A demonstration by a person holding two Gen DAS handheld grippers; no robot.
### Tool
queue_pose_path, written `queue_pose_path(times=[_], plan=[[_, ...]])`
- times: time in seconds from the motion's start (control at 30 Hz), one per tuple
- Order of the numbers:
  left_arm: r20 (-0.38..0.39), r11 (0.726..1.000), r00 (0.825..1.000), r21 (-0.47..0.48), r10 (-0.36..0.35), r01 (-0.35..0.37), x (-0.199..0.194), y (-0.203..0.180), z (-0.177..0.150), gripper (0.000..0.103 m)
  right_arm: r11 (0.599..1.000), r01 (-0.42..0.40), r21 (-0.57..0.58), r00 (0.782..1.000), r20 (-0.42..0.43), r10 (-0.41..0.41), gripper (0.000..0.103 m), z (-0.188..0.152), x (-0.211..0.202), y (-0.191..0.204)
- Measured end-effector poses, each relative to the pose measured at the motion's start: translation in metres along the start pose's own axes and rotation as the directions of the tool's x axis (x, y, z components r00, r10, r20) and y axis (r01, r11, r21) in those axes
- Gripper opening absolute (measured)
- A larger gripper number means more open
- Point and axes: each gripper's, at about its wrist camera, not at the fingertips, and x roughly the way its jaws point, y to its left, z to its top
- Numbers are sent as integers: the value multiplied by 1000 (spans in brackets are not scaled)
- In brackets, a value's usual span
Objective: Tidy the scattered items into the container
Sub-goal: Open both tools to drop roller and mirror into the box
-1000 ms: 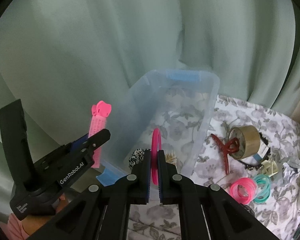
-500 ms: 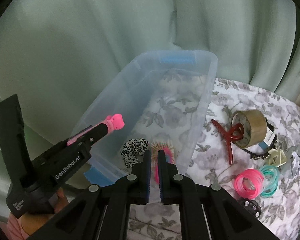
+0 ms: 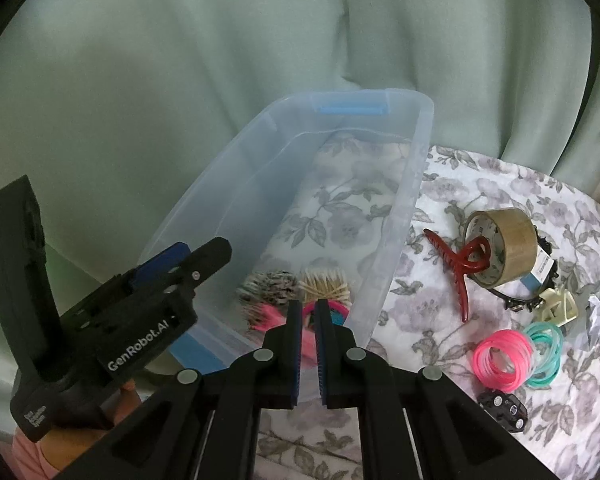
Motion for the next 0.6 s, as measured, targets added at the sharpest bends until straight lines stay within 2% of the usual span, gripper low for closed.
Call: queue_pose_path(times=[0.27, 0.6], plan=[[-17, 1000, 1000, -22, 4, -4, -7, -3, -1, 53, 1000, -4, -2, 1000, 22, 4, 9, -7, -18, 0], [0, 1000, 1000, 26, -1, 1, -38, -34, -8, 53, 1000, -8, 28, 995, 104, 5, 9, -25, -65, -16]])
